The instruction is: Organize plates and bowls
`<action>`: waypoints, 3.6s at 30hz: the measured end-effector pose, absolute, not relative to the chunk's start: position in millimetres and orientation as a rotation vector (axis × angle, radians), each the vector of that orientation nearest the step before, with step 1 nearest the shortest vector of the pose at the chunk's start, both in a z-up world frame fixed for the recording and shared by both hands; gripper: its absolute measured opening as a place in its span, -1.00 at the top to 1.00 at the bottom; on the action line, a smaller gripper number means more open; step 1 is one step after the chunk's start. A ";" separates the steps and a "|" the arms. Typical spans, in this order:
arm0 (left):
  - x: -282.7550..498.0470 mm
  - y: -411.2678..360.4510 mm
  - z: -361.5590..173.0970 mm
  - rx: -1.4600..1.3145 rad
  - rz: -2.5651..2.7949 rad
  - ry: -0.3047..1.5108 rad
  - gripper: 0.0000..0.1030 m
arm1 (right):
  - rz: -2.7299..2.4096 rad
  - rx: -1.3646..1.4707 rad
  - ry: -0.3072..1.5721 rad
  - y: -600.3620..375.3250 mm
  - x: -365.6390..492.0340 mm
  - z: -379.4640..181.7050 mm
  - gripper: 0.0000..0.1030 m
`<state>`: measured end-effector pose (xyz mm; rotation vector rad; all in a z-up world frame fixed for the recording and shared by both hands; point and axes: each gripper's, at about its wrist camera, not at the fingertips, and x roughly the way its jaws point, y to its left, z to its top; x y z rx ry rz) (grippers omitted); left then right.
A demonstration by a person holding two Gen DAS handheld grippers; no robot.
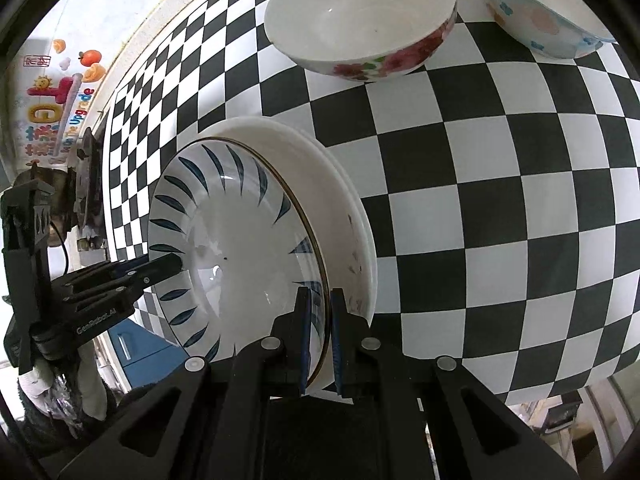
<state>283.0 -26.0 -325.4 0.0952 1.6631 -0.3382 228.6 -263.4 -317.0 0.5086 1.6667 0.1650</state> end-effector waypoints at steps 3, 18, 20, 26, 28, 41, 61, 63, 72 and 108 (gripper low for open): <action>280.8 -27.7 -327.9 0.100 -0.340 1.668 0.63 | 0.151 0.493 1.675 -262.4 228.0 -320.7 0.79; 274.2 -23.8 -331.9 0.030 -0.282 1.667 0.61 | 0.123 0.507 1.670 -264.2 226.5 -324.0 0.74; 270.8 -18.9 -333.8 0.009 -0.267 1.670 0.61 | 0.129 0.503 1.672 -264.2 227.5 -323.6 0.73; 265.6 -7.8 -331.9 -0.035 -0.208 1.656 0.61 | 0.152 0.468 1.682 -262.1 228.9 -321.0 0.73; 264.4 -2.9 -326.1 -0.044 -0.189 1.635 0.61 | 0.170 0.458 1.682 -262.4 229.1 -318.2 0.68; 205.6 13.2 -234.7 0.006 -0.105 1.399 0.61 | 0.156 0.253 1.506 -240.4 208.5 -235.8 0.65; 97.1 21.6 -100.0 0.030 -0.143 1.099 0.60 | 0.111 0.170 1.201 -201.6 81.2 -70.9 0.65; 88.8 21.7 -94.6 0.027 -0.150 1.086 0.60 | 0.106 0.174 1.181 -200.0 70.3 -60.7 0.65; 72.0 18.1 -88.2 0.037 -0.176 1.068 0.60 | 0.102 0.163 1.138 -191.8 43.5 -34.6 0.65; 408.5 -151.2 -331.1 -0.008 -0.333 1.645 0.21 | -0.053 0.487 1.489 -364.8 338.9 -304.9 0.14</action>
